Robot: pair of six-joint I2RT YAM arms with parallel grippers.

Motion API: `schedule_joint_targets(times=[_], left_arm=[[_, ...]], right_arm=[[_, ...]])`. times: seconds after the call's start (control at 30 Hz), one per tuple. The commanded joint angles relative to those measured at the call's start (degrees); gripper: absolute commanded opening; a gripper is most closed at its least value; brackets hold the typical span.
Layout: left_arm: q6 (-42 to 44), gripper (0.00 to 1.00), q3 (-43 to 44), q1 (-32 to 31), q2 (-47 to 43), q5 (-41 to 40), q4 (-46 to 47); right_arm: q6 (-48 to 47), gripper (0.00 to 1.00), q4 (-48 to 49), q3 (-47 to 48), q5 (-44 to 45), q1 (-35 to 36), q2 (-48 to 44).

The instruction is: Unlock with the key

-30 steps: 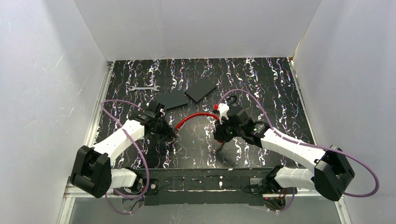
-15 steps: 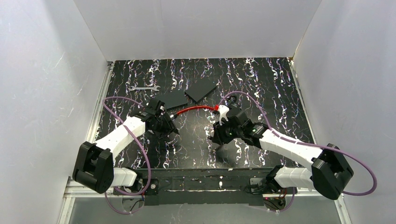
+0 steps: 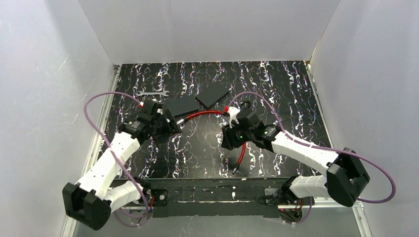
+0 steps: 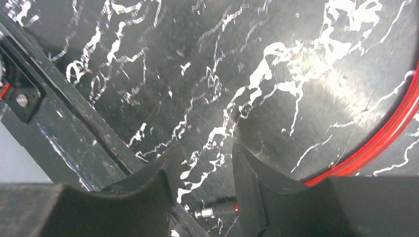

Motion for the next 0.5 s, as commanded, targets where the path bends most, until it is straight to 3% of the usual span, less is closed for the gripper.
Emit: schedule_joint_targets(times=[0.0,0.03,0.1,0.47], left_arm=[[3.25,0.88,2.44,0.4,-7.51,-9.32,-6.05],[3.94,0.97,2.48,0.4,-9.37,-10.97,-6.25],[5.66,0.98,2.42,0.38,-13.1,-14.56,-6.21],[16.85,0.98,-0.66,0.42,-29.51,-28.45,-0.51]], right_arm=[[-1.71,0.58,-1.69,8.02,1.27,-0.2,0.63],[-1.75,0.68,-2.19,9.34,2.1,-0.2,0.61],[-1.74,0.97,-3.21,12.26,4.22,-0.2,0.42],[2.84,0.98,-9.72,23.92,21.06,-0.2,-5.26]])
